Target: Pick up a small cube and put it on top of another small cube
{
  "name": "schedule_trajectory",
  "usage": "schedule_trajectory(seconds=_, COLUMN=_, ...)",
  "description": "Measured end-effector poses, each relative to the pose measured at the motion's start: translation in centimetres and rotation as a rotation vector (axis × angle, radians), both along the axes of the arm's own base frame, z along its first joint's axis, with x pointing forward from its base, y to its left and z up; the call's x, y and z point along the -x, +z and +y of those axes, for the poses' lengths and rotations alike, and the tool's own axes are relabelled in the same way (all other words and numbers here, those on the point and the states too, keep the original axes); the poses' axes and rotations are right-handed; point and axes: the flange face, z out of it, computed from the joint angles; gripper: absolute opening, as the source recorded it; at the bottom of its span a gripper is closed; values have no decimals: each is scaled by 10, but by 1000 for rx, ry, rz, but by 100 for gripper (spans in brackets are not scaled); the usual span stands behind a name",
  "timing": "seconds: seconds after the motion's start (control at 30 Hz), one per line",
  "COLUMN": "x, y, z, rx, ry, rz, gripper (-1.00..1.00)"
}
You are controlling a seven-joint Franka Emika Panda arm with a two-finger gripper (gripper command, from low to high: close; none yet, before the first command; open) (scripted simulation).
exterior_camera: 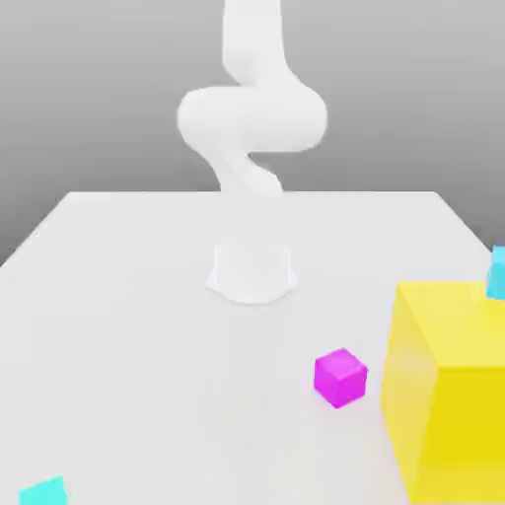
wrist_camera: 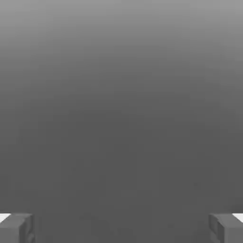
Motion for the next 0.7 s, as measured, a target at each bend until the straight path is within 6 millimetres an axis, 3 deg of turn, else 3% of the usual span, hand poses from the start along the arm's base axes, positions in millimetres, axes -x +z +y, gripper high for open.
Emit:
schedule_trajectory(seconds=0.17, x=-47, y=-124, z=12, rx=-26, ry=87, rz=182, gripper=0)
schedule_trajectory(seconds=0.33, x=-52, y=-249, z=42, rx=-4, ry=179, rz=362, gripper=0)
schedule_trajectory(seconds=0.47, x=-27, y=-350, z=64, rx=41, ry=253, rz=516, gripper=0)
schedule_trajectory(seconds=0.57, x=13, y=-427, z=79, rx=105, ry=322, rz=645, gripper=0)
schedule_trajectory(seconds=0.63, x=45, y=-459, z=102, rx=174, ry=407, rz=698, gripper=0)
schedule_trajectory(seconds=0.7, x=64, y=-468, z=133, rx=232, ry=504, rz=698, gripper=0)
